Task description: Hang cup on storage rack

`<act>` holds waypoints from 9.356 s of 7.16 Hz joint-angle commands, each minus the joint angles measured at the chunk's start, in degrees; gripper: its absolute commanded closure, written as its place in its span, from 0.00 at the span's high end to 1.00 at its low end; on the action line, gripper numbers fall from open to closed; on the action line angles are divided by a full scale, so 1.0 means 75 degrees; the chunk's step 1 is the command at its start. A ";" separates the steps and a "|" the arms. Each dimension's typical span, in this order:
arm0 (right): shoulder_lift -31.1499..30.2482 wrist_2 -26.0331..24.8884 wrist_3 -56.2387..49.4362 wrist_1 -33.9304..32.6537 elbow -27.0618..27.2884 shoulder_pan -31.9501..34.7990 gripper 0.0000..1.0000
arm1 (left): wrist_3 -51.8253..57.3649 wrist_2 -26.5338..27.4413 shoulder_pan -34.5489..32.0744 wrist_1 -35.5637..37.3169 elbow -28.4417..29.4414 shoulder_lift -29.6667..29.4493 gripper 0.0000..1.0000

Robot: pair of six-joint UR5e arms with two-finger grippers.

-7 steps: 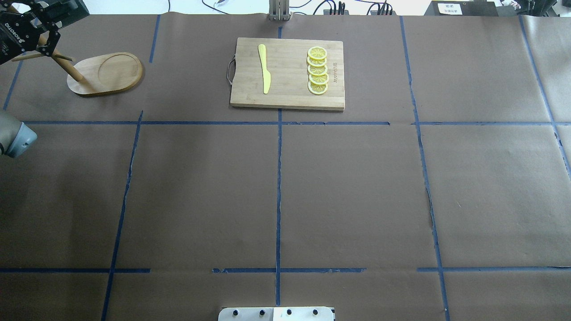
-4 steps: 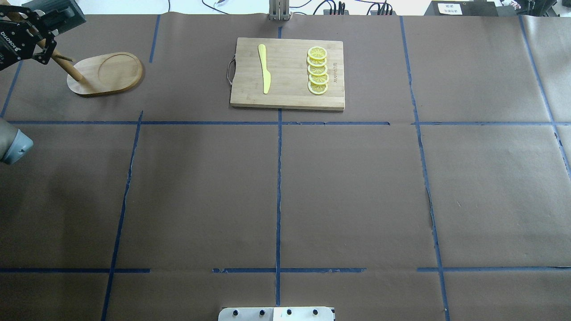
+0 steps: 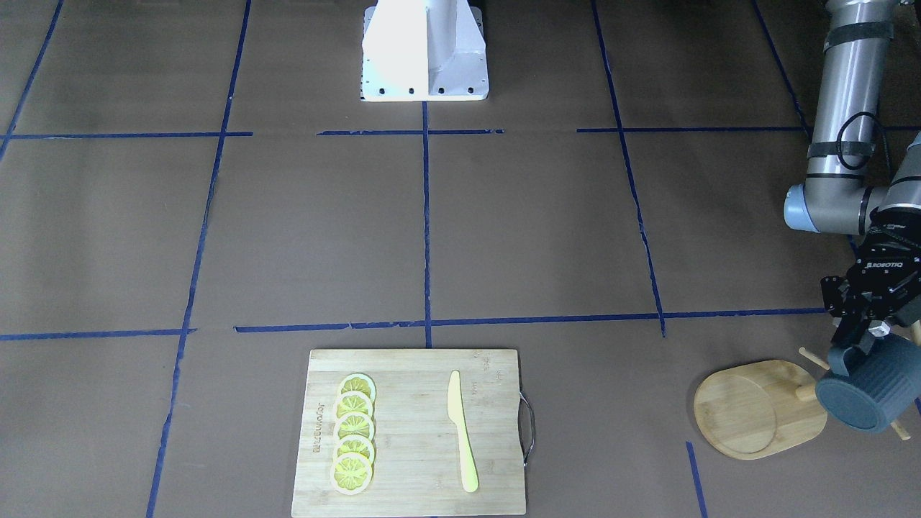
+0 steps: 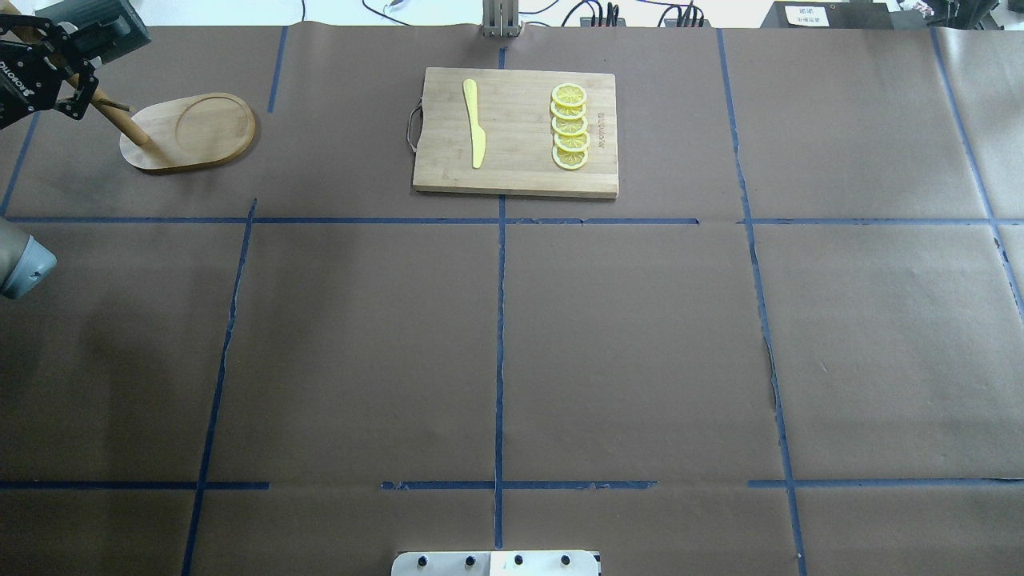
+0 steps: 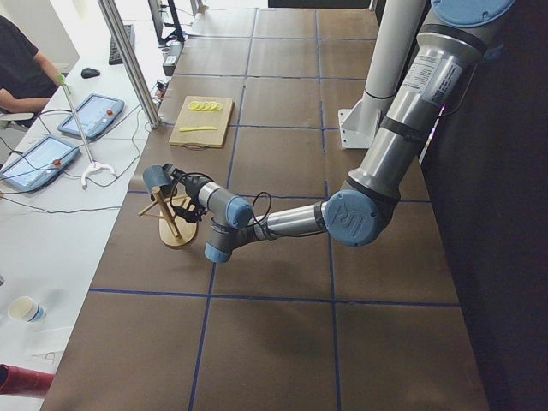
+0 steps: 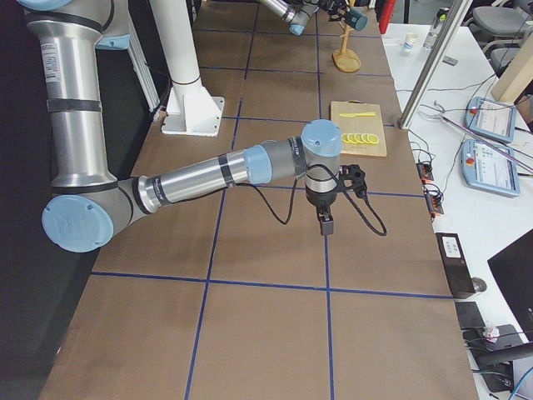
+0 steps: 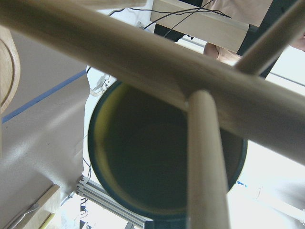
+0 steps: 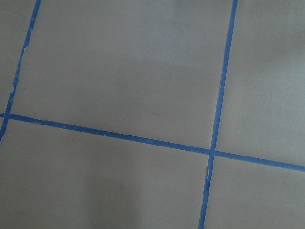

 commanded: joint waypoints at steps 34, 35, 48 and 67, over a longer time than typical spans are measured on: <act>-0.0071 0.0070 0.0012 -0.0012 -0.0845 -0.0021 1.00 | 1.7229 -0.2622 -0.3691 1.1219 -0.5014 0.2852 1.00; -0.0060 0.0070 0.0012 -0.0012 -0.0834 -0.0021 1.00 | 1.7899 -0.2575 -0.3691 1.1970 -0.5014 0.2841 1.00; -0.0574 0.1137 -0.1463 0.0093 -0.2322 0.1126 1.00 | 2.0730 -0.5070 -0.3621 1.6712 -0.4862 0.2747 1.00; -0.0575 0.0609 -0.1336 0.0082 -0.2240 0.1303 1.00 | 2.0800 -0.5000 -0.3621 1.6701 -0.4792 0.2665 1.00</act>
